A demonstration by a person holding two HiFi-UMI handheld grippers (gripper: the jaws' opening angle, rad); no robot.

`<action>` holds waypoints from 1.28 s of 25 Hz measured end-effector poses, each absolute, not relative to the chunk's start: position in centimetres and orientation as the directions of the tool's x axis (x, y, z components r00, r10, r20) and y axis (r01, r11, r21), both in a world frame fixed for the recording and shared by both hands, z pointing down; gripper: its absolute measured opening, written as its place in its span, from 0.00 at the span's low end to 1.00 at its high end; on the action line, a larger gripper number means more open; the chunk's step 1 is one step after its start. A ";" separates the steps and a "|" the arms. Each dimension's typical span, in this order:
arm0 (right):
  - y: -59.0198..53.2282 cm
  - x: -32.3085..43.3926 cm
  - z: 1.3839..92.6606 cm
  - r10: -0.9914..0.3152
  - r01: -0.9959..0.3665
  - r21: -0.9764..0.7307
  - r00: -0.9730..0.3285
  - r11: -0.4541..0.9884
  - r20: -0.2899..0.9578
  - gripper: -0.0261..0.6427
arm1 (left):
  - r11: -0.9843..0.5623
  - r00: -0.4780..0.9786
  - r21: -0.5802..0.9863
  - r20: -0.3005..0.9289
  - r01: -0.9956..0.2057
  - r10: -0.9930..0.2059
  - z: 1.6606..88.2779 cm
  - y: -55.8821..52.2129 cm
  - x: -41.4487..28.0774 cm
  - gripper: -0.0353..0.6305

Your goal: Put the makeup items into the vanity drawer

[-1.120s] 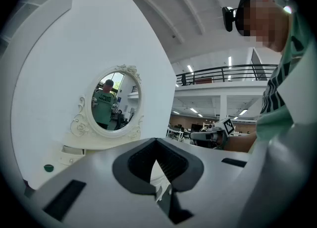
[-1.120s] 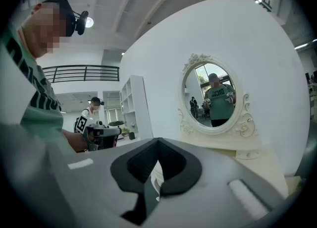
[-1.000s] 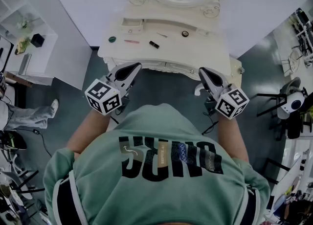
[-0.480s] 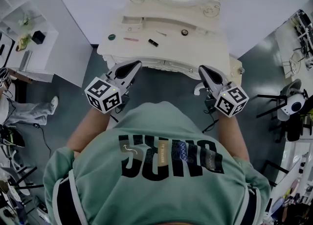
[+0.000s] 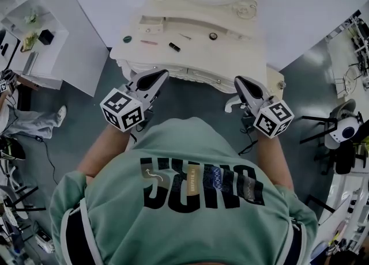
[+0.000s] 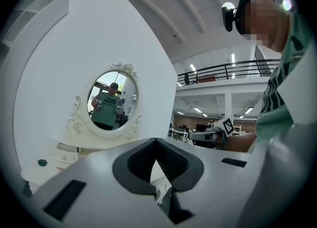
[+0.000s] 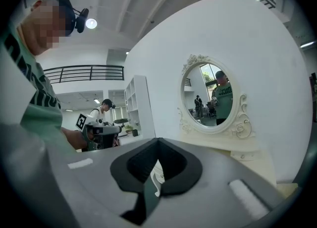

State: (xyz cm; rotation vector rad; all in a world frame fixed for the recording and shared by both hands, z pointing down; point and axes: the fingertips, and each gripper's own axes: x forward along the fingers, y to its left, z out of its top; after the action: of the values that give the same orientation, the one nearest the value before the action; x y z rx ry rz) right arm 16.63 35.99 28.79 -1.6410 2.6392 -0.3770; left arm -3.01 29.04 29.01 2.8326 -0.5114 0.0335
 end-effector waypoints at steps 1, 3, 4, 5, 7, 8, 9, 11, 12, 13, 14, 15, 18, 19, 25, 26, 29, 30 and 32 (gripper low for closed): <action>36.1 17.0 28.9 -0.883 -0.880 -0.210 -0.455 0.426 0.117 0.05 | -0.903 0.937 0.252 0.071 -0.349 -0.342 29.1 29.3 -2.5 0.06; 36.3 17.8 29.0 -0.878 -0.875 -0.211 -0.464 0.435 0.115 0.05 | -0.900 0.936 0.255 0.076 -0.352 -0.345 29.3 29.5 -1.6 0.06; 36.2 18.2 29.1 -0.876 -0.873 -0.213 -0.469 0.439 0.114 0.05 | -0.899 0.935 0.258 0.079 -0.354 -0.345 29.4 29.6 -1.1 0.06; 36.2 18.6 29.3 -0.874 -0.870 -0.217 -0.472 0.442 0.112 0.05 | -0.898 0.935 0.260 0.083 -0.355 -0.346 29.6 29.6 -0.7 0.06; 35.8 19.2 29.7 -0.872 -0.866 -0.226 -0.477 0.445 0.112 0.05 | -0.895 0.934 0.266 0.093 -0.358 -0.346 29.9 29.4 0.0 0.06; 35.4 19.5 30.0 -0.870 -0.865 -0.232 -0.479 0.445 0.114 0.05 | -0.894 0.933 0.269 0.097 -0.359 -0.346 30.1 29.2 0.3 0.06; 35.0 19.7 30.3 -0.869 -0.863 -0.238 -0.481 0.445 0.118 0.05 | -0.892 0.933 0.271 0.101 -0.360 -0.346 30.3 28.8 0.5 0.06; 33.7 19.9 30.7 -0.865 -0.860 -0.249 -0.485 0.445 0.128 0.05 | -0.889 0.931 0.276 0.106 -0.365 -0.350 30.5 27.6 0.5 0.06; 32.9 19.9 30.9 -0.864 -0.860 -0.252 -0.485 0.444 0.132 0.05 | -0.887 0.930 0.279 0.107 -0.368 -0.352 30.6 26.7 0.5 0.06; 31.9 19.9 31.0 -0.864 -0.860 -0.254 -0.485 0.443 0.135 0.05 | -0.886 0.930 0.283 0.107 -0.368 -0.352 30.7 25.7 0.4 0.06; 30.9 19.8 31.1 -0.864 -0.861 -0.254 -0.483 0.441 0.139 0.05 | -0.886 0.931 0.286 0.105 -0.364 -0.349 30.9 24.6 0.4 0.06; 29.8 19.6 31.3 -0.865 -0.863 -0.252 -0.480 0.438 0.142 0.05 | -0.889 0.934 0.288 0.102 -0.356 -0.341 31.1 23.4 0.4 0.06; 26.0 19.2 31.8 -0.878 -0.878 -0.236 -0.456 0.416 0.147 0.05 | -0.910 0.951 0.275 0.089 -0.310 -0.297 31.6 19.1 0.6 0.06; 24.4 19.2 31.8 -0.885 -0.885 -0.232 -0.442 0.403 0.147 0.05 | -0.919 0.957 0.264 0.082 -0.292 -0.280 31.6 17.4 0.7 0.06; 14.4 18.5 31.3 -0.917 -0.918 -0.230 -0.364 0.324 0.162 0.05 | -0.959 0.985 0.229 0.073 -0.169 -0.157 30.7 5.9 2.4 0.06; 12.9 18.4 31.0 -0.922 -0.923 -0.227 -0.352 0.312 0.164 0.05 | -0.964 0.988 0.221 0.075 -0.148 -0.134 30.4 4.3 2.6 0.06; 8.9 18.5 30.4 -0.936 -0.937 -0.223 -0.310 0.270 0.165 0.05 | -0.975 0.993 0.198 0.081 -0.099 -0.084 29.9 0.2 2.9 0.06; 7.8 18.6 30.4 -0.940 -0.940 -0.225 -0.297 0.257 0.169 0.05 | -0.976 0.994 0.199 0.082 -0.089 -0.073 30.0 -1.0 3.0 0.06; 6.0 18.4 30.7 -0.940 -0.944 -0.224 -0.285 0.241 0.188 0.05 | -0.974 0.994 0.211 0.085 -0.078 -0.061 30.5 -3.0 3.0 0.06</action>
State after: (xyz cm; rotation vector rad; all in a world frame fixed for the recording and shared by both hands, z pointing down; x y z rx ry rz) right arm 18.43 5.99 30.73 -1.8873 2.4856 -0.4664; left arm 3.01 -3.05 30.46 2.9219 -0.1029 0.1155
